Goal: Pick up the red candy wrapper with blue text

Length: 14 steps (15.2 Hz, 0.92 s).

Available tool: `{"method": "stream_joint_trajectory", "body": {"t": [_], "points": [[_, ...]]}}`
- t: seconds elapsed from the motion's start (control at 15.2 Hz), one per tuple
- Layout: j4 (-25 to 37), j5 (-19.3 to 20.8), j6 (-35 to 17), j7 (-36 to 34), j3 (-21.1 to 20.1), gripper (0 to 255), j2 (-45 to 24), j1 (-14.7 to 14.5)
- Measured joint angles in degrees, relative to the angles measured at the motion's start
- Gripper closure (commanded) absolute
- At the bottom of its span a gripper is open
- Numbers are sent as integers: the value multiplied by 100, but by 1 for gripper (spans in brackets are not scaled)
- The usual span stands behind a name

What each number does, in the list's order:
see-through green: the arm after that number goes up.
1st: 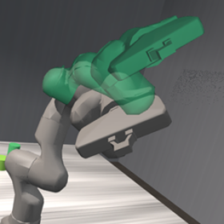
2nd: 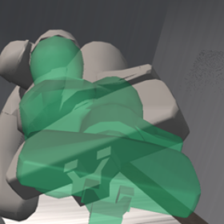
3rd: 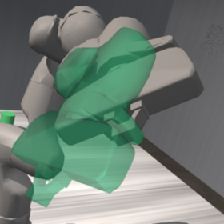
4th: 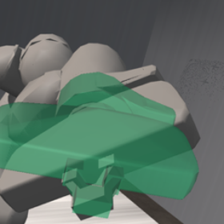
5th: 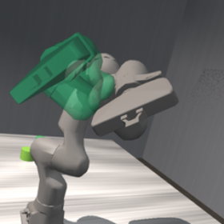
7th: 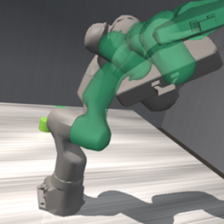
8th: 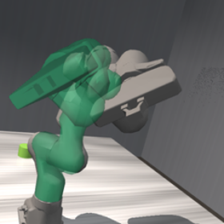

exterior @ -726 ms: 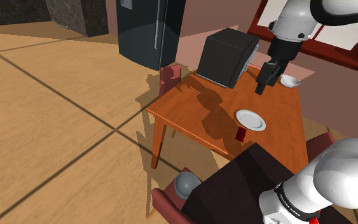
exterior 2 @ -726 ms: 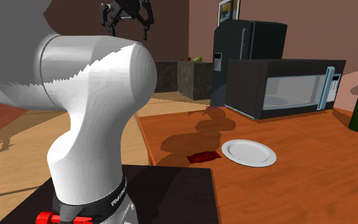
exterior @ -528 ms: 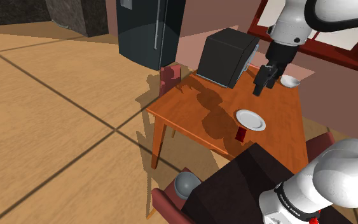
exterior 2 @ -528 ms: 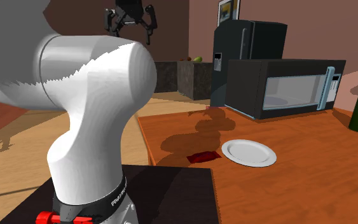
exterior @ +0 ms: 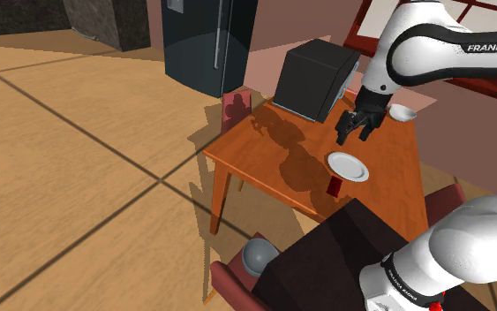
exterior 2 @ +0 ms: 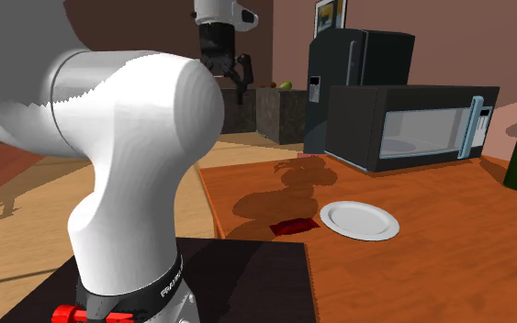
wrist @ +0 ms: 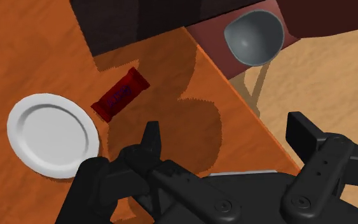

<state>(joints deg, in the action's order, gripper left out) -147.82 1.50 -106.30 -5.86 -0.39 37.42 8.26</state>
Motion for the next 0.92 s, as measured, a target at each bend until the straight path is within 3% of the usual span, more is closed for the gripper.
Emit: {"method": "stream_joint_trajectory", "body": {"t": [0.4, 0.92], "points": [[-547, 23, -1328, -537, 249, 0, -638, 478], [-959, -74, -3270, -1122, 646, 0, -1978, 1035]]}}
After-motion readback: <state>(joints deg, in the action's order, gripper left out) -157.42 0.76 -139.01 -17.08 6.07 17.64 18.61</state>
